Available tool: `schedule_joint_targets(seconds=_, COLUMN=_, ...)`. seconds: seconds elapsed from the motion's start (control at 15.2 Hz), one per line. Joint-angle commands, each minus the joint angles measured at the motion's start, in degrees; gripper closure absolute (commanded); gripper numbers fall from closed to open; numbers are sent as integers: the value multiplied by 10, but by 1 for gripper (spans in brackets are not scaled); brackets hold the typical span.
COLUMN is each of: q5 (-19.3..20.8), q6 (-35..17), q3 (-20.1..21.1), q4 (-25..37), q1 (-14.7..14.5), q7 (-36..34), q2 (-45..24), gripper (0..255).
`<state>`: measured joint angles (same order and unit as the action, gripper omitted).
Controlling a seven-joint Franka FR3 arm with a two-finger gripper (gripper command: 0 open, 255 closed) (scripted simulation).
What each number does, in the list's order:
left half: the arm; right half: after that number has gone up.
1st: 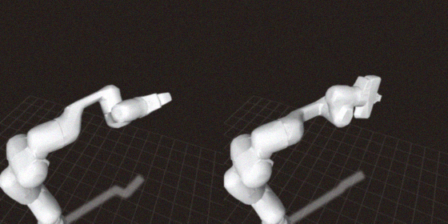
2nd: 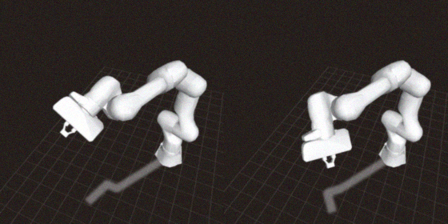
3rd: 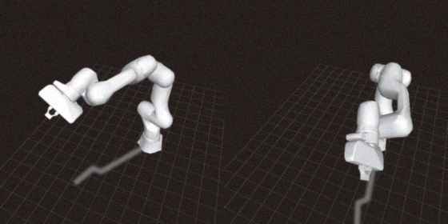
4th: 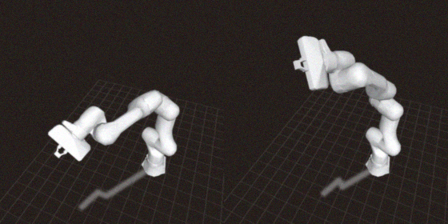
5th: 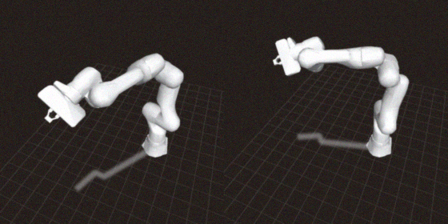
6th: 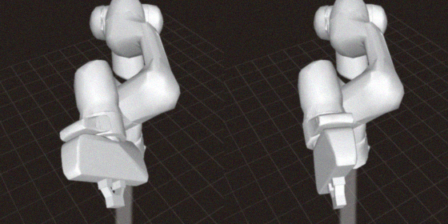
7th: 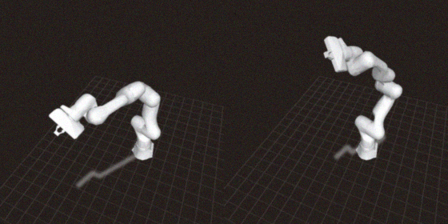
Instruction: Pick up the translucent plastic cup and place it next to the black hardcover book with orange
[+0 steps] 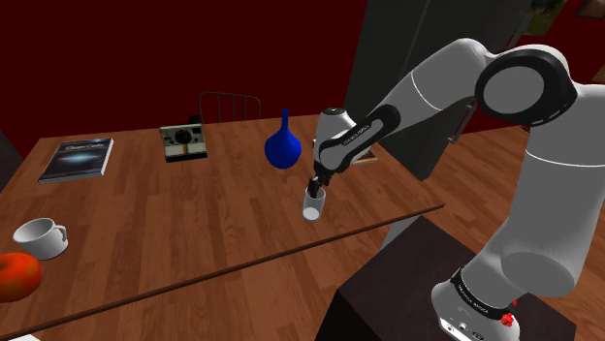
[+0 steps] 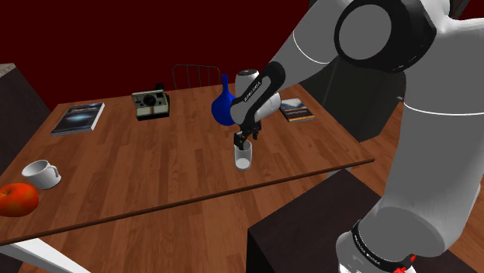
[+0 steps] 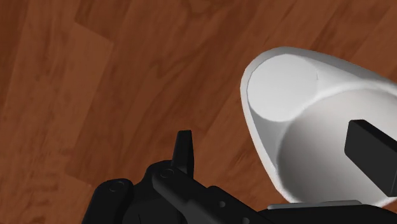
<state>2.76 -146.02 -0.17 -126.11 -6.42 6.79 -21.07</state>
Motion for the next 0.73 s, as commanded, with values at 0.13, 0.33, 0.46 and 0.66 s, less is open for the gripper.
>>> schedule_joint_targets(seconds=0.13, q5=1, q6=-16, q3=-1, q4=1, q1=0, q7=-1, q2=-17, gripper=0)
schedule_joint_targets(seconds=0.33, q5=1, q6=-16, q3=-1, q4=1, q1=0, q7=-1, q2=-17, gripper=0)
schedule_joint_targets(seconds=0.46, q5=1, q6=-16, q3=-1, q4=1, q1=0, q7=-1, q2=-17, gripper=0)
schedule_joint_targets(seconds=0.66, q5=1, q6=-16, q3=-1, q4=1, q1=0, q7=-1, q2=-17, gripper=255)
